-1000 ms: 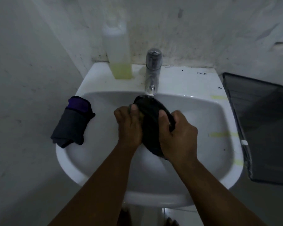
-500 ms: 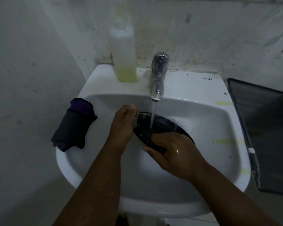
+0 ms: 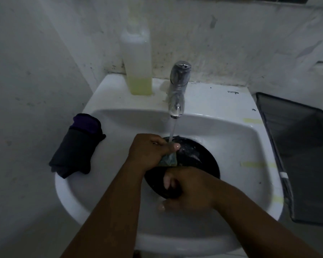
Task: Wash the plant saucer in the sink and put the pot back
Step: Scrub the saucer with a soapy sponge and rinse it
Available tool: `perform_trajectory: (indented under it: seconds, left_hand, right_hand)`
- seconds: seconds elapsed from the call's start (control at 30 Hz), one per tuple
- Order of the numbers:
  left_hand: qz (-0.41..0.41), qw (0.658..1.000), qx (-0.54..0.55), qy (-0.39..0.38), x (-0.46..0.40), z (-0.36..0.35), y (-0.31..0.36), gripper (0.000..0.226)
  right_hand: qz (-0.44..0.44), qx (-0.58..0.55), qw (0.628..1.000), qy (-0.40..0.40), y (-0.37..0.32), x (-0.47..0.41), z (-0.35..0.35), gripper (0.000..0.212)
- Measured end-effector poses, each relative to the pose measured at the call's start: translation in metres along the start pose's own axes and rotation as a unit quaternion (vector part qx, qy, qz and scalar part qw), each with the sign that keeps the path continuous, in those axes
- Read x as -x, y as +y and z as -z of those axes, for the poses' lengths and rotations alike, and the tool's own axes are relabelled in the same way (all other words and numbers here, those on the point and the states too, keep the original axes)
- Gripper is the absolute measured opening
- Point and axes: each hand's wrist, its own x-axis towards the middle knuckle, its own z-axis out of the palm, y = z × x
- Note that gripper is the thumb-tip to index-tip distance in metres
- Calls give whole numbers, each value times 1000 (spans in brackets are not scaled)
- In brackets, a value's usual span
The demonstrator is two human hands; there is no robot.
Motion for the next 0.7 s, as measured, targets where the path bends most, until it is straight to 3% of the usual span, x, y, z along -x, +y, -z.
perform_trajectory:
  seconds: [0.07,0.17,0.23,0.3,0.37,0.43,0.5,0.57,0.63,0.7]
  left_hand:
    - [21,1000,9,19,-2,-8,-4,34]
    - [26,999,9,36,-6,-14,-10,33]
    - [7,999,-8,31,-5,-16,-9,37]
    - [1,999,-28,28,-6,-17,-6,40]
    - [-3,999,-17,50,-8,-15,-5,28]
    - [4,997,12,76,-12,-12,-8,10]
    - [22,997,51,59,-15,-10,-14,30]
    - [25,996,76,42,-16,-11,-15,38]
    - [6,993,105,59,-16,-12,-13,33]
    - [-13,987,139,76,-17,-11,-12,28]
  right_hand:
    - [-108,-180,977,-42,-4,-7,10,69]
    - [-210,-447,869,39,-1,-25,13,69]
    - [-224,-534,810,96,-2,-37,11,60]
    - [-228,-565,781,140,-4,-48,7,52]
    - [-240,-528,789,204,-1,-54,4,45]
    - [-261,-410,837,252,9,-55,5,42]
    - [-285,-256,880,280,19,-53,7,41]
    - [-288,-165,886,322,21,-55,9,37]
    - [-228,-123,893,368,11,-60,6,26]
    - [-136,-98,917,362,0,-66,-4,20]
